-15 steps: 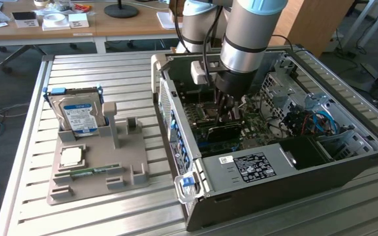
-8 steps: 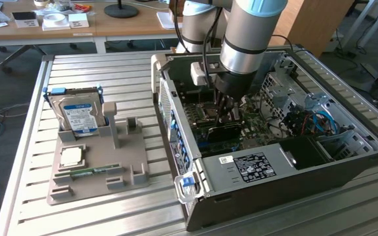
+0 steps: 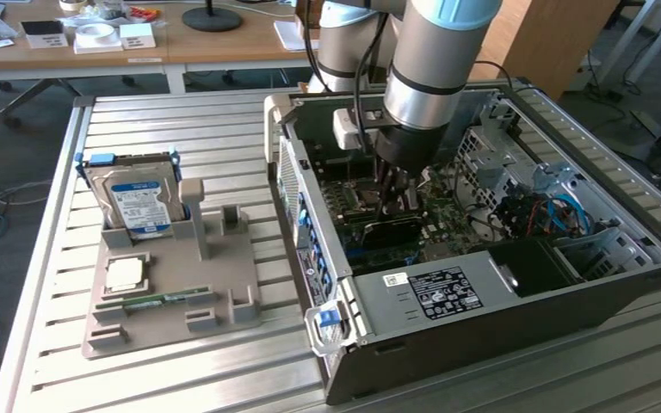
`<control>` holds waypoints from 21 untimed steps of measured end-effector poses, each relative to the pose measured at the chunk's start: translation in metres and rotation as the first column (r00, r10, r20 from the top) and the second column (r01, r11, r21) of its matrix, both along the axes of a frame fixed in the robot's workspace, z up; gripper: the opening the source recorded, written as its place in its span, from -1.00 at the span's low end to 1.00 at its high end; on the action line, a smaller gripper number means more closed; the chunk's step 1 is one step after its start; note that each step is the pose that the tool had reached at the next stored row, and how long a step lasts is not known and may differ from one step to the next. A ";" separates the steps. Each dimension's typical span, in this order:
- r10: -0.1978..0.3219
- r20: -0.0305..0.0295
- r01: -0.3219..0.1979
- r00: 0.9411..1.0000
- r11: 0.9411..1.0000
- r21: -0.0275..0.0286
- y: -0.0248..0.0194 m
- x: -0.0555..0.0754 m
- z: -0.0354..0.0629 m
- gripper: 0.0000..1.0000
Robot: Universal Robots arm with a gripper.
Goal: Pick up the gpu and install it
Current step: 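Press down on the gpu until it lock into place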
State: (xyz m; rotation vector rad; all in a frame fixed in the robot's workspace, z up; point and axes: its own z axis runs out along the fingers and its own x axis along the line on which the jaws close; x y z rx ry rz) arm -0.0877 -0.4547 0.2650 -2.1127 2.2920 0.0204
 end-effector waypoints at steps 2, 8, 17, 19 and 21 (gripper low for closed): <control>0.000 0.000 0.000 1.000 1.000 0.000 0.0000 0.000 -0.0015 -0.79; 0.000 0.000 0.000 1.000 1.000 -0.001 -0.0001 0.000 -0.0026 -0.79; 0.000 0.000 0.000 1.000 1.000 0.000 -0.0001 -0.001 -0.0027 -0.79; 0.000 0.000 0.000 1.000 1.000 0.000 -0.0001 -0.001 -0.0027 -0.79; 0.000 0.000 0.000 1.000 1.000 -0.001 -0.0002 -0.001 -0.0029 -0.79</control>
